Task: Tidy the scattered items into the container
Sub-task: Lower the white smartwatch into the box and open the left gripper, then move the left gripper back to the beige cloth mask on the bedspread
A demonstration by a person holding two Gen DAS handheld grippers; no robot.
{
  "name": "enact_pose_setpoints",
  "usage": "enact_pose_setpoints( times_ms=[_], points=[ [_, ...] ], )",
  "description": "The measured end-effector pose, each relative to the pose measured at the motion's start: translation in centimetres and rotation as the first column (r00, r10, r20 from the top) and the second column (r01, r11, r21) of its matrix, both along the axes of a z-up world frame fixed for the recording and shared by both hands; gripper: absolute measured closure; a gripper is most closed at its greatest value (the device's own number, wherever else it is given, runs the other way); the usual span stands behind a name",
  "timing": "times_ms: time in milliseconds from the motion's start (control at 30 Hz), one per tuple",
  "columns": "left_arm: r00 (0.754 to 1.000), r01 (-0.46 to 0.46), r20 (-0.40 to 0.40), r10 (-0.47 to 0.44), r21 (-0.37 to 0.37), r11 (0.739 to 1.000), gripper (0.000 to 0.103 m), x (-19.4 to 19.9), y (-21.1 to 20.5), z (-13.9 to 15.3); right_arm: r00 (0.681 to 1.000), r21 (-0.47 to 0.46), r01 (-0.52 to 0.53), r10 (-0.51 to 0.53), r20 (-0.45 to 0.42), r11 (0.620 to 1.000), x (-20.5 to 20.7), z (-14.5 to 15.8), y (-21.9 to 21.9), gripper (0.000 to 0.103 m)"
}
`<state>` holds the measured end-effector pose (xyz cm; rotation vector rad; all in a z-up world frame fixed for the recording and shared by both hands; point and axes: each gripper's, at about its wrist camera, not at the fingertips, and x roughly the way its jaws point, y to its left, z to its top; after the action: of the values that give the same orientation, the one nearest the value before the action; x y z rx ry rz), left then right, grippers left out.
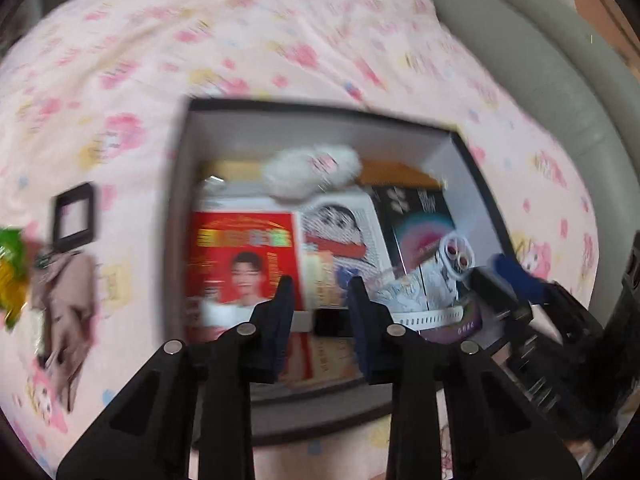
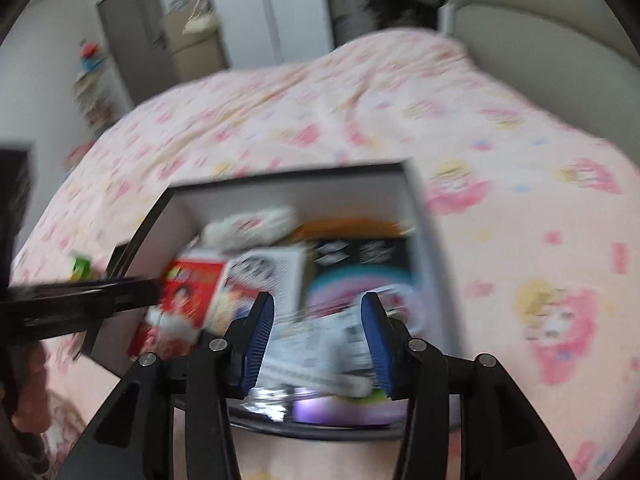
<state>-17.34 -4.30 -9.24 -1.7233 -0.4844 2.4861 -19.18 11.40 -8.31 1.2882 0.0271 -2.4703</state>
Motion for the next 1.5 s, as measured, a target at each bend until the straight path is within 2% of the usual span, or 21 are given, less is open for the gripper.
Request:
enact_pose_setpoints(
  times_ms=[100, 167, 333, 467, 567, 667, 733, 800, 1000, 1067, 1167, 1300, 1500],
  points=[
    [0.995, 0.025, 0.095, -0.024, -0.006, 1.0, 0.078, -1.7, 0.7, -2.4, 0.993, -0.007, -0.004, 0.005, 0.118, 1.0, -1.4, -2.6, -1.2, 0.062],
    [0.99, 0.026, 0.14, -0.023, -0.02, 0.999, 0.079, -2.1, 0.7, -3.5, 0.987, 0.0, 0.004, -0.004, 0.158, 1.0, -1.9, -3.5, -1.3, 0.062],
    [0.981, 0.016, 0.194, -0.024, 0.043, 0.999, 0.078, -1.3, -0.2, -4.9, 0.978, 0.008, -0.014, 0.012, 0.207, 1.0, -1.3, -4.9, -1.0, 0.061],
    [0.978, 0.02, 0.202, -0.044, 0.12, 0.993, 0.078, 0.1, -0.4, -4.9, 0.984, 0.056, -0.049, 0.038, 0.175, 0.997, 0.2, -4.3, -1.0, 0.061],
    [0.985, 0.016, 0.167, -0.041, 0.152, 0.988, 0.078, 1.1, -0.6, -4.2, 0.989, 0.038, -0.031, 0.025, 0.147, 0.999, 1.2, -3.1, -0.5, 0.062],
    [0.997, 0.017, 0.075, -0.027, 0.134, 0.991, 0.078, 2.9, -0.7, -1.9, 0.995, 0.019, -0.004, 0.002, 0.099, 1.0, 2.6, -1.3, 0.3, 0.062],
    [0.999, 0.025, 0.017, -0.028, 0.14, 0.99, 0.075, 4.2, -0.6, -0.4, 0.999, 0.038, 0.009, -0.011, 0.051, 0.999, 3.9, 0.3, 0.7, 0.062],
    [0.999, 0.031, -0.04, -0.025, 0.156, 0.987, 0.066, 5.7, -0.6, 1.3, 1.0, 0.057, 0.02, -0.02, 0.009, 0.998, 5.4, 1.8, 1.1, 0.061],
    [0.987, 0.054, -0.16, -0.027, 0.166, 0.985, 0.065, 10.6, -0.3, 5.8, 0.998, 0.031, 0.021, -0.019, -0.059, 0.999, 9.3, 5.4, 1.9, 0.057],
    [0.983, 0.06, -0.179, -0.031, 0.159, 0.985, 0.06, 11.9, -0.3, 6.6, 0.997, 0.024, 0.009, -0.007, -0.074, 1.0, 10.4, 6.0, 1.7, 0.056],
    [0.979, 0.043, -0.204, -0.018, 0.12, 0.992, 0.059, 13.5, -0.6, 6.8, 0.996, 0.041, -0.003, 0.007, -0.092, 0.999, 11.6, 6.1, 0.6, 0.056],
    [0.985, -0.017, -0.166, 0.039, 0.13, 0.991, 0.059, 15.1, -2.0, 5.3, 0.996, 0.028, -0.014, 0.016, -0.087, 1.0, 13.3, 5.4, -0.6, 0.056],
    [0.985, -0.061, -0.153, 0.079, 0.119, 0.991, 0.059, 17.7, -5.7, 4.4, 0.993, 0.021, -0.111, 0.112, -0.047, 0.994, 14.3, 4.3, -4.6, 0.056]
  ],
)
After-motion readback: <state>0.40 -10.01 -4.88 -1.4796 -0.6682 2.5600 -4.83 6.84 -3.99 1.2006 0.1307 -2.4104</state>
